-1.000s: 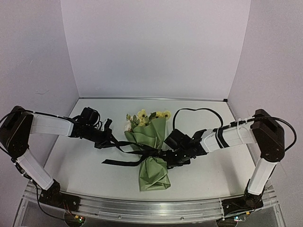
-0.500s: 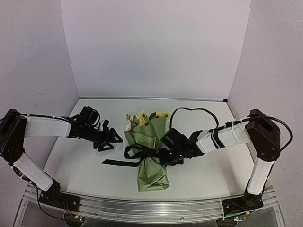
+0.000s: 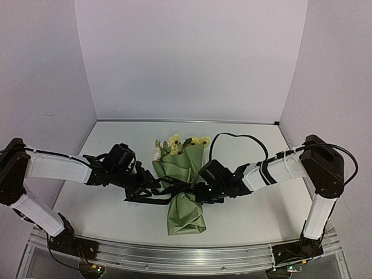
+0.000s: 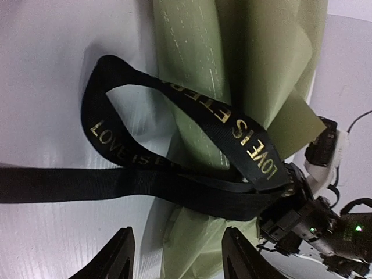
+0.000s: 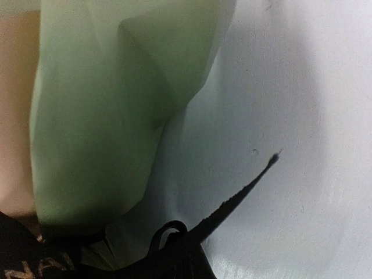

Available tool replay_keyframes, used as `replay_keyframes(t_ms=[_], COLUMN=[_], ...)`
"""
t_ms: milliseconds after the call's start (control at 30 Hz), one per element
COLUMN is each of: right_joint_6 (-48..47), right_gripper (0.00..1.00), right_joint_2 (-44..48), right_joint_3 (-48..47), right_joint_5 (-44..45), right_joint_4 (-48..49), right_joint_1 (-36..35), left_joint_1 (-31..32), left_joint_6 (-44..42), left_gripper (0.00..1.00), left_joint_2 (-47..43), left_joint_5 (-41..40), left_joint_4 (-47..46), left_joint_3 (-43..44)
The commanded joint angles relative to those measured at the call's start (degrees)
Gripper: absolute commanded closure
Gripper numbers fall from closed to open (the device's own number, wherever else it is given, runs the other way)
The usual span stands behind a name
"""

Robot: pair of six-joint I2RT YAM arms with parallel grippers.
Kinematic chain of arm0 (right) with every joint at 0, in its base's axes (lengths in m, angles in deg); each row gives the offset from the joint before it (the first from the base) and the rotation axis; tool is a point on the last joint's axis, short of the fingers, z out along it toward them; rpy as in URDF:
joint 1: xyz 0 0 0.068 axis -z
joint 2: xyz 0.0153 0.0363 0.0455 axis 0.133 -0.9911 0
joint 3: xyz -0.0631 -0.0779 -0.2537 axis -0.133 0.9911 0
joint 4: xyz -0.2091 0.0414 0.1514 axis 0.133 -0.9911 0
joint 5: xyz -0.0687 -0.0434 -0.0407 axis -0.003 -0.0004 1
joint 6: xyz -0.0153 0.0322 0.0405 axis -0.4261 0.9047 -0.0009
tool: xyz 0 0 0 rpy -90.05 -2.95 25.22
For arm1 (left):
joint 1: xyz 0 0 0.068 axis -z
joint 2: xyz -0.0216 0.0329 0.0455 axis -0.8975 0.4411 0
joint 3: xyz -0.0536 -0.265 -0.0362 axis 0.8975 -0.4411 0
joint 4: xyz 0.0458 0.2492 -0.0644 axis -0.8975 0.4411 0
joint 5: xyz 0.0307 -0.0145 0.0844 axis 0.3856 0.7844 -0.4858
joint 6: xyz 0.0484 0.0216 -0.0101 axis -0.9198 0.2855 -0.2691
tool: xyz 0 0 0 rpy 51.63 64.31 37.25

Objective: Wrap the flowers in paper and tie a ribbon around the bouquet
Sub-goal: Flatten the half-tied ribbon on the folded bouquet.

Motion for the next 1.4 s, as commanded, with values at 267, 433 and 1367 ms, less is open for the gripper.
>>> replay_keyframes(t_ms=[267,433,1367], right_joint_6=[-1.19,-0.93,-0.76], right_gripper=[1.0,1.0,1.0], right_joint_2=[-0.48,-1.15,-1.26], right_joint_3=[1.21,0.6,0.84], right_joint_5=[0.06,-0.65,-0.79], right_joint_4=[2.29,2.58,3.15], right_joint_1=[-0.31,-0.3,-0.12], left_joint_1=[6.2,6.2,5.76], left_joint_6=[-38.02,-51.29,-71.73], left_gripper=[0.53,0.53,0.57], left_joint_2=[8.03,5.52,12.81], left_joint_5=[-17.59,-9.78,-10.57], left_joint_4=[1.92,-4.05,-8.0], left_joint_3=[8.66,5.41,7.93])
